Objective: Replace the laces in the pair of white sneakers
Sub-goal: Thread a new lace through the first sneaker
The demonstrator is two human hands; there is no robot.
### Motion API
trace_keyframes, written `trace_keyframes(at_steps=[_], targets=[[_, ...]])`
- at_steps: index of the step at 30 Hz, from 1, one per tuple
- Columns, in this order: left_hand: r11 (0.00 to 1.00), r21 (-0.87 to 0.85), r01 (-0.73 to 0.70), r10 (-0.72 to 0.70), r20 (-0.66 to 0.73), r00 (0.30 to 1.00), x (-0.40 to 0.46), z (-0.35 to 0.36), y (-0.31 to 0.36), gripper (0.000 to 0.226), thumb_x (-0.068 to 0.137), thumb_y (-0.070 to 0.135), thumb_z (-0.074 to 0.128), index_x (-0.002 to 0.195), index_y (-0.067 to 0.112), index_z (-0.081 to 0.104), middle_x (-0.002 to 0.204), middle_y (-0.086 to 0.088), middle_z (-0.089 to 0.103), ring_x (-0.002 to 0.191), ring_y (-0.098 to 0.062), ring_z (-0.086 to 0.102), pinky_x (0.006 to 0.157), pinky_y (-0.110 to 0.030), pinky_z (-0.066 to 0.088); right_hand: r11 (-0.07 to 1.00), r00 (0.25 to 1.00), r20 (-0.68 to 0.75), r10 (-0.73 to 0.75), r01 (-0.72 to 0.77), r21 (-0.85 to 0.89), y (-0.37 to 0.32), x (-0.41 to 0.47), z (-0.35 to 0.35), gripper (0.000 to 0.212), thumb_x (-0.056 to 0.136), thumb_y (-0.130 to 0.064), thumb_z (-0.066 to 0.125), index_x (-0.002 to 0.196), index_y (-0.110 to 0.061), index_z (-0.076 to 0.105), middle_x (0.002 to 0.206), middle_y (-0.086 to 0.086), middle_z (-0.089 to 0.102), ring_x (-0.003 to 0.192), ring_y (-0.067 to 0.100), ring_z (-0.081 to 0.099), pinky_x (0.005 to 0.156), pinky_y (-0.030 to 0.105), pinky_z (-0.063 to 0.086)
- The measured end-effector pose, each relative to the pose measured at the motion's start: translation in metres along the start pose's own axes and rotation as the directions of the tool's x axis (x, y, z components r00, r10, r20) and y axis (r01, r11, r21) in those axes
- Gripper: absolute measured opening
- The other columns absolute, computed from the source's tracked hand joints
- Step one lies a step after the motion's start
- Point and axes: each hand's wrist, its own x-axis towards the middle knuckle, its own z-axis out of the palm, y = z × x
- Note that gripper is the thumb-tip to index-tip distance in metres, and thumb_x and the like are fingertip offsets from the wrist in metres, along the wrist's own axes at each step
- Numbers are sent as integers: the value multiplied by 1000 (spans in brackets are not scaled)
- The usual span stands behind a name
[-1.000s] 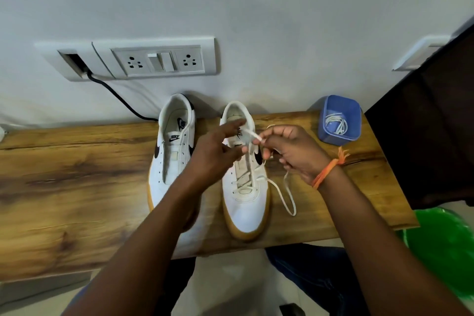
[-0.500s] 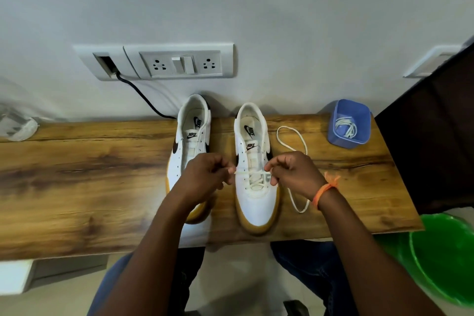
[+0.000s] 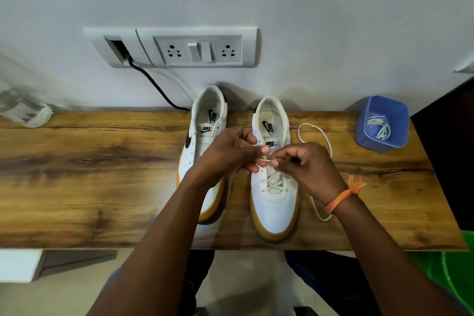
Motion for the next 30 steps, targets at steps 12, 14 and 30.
trace_keyframes(at_steps=[12, 14, 30], targets=[[818, 572, 68, -23, -85, 996, 9, 23, -24, 5, 83, 6, 76, 82, 6, 71, 77, -8, 71, 56, -11, 61, 65, -28, 57, 869, 998, -31, -57, 34, -493, 12, -7, 23, 7, 83, -12, 65, 80, -11, 71, 88, 5, 58, 77, 23, 59, 65, 32, 50], [831, 549, 92, -40, -105, 994, 10, 24, -26, 5, 83, 7, 76, 82, 6, 72, 81, -10, 73, 61, -17, 67, 68, -29, 60, 885, 994, -90, -62, 13, -466, 16, -8, 24, 4, 81, -9, 69, 80, -10, 72, 96, 4, 47, 81, 22, 55, 69, 30, 49], [941, 265, 212, -157, -215, 964, 8, 26, -27, 6, 82, 1, 77, 79, 1, 72, 85, -19, 73, 81, -30, 73, 75, -41, 62, 935, 960, -222, 169, -227, -273, 19, -7, 43, 10, 83, -14, 72, 76, -20, 70, 104, 1, 41, 96, 20, 49, 88, 41, 47]])
